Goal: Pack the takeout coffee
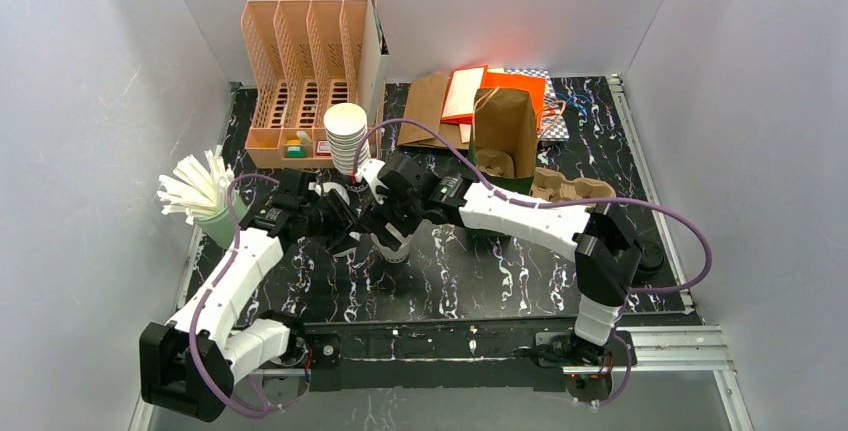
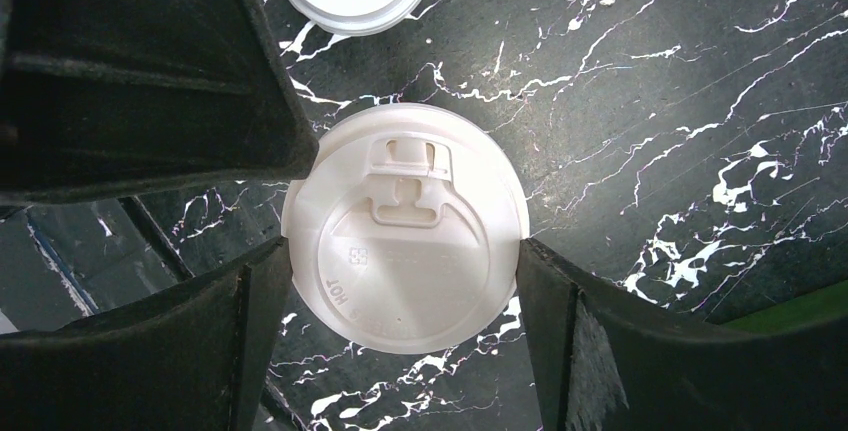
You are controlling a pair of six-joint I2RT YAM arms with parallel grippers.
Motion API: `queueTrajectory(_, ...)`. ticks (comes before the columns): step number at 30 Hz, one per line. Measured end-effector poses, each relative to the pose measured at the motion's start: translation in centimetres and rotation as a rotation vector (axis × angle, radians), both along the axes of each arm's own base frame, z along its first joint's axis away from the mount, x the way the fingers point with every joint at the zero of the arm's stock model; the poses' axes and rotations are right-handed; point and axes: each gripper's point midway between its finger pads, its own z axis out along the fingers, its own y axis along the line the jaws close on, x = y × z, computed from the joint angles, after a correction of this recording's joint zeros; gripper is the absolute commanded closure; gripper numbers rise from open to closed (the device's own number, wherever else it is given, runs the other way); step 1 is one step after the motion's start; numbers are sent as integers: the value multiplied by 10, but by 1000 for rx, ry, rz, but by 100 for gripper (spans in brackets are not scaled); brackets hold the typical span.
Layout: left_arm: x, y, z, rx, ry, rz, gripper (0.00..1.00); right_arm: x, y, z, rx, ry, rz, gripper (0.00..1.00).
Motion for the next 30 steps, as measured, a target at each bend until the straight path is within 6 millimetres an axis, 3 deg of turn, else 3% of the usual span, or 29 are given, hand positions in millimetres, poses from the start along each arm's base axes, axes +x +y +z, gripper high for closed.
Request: queueTrajectory(30, 1, -4, -15, -17, 20, -15, 63, -1, -1, -3, 22, -26, -3, 17)
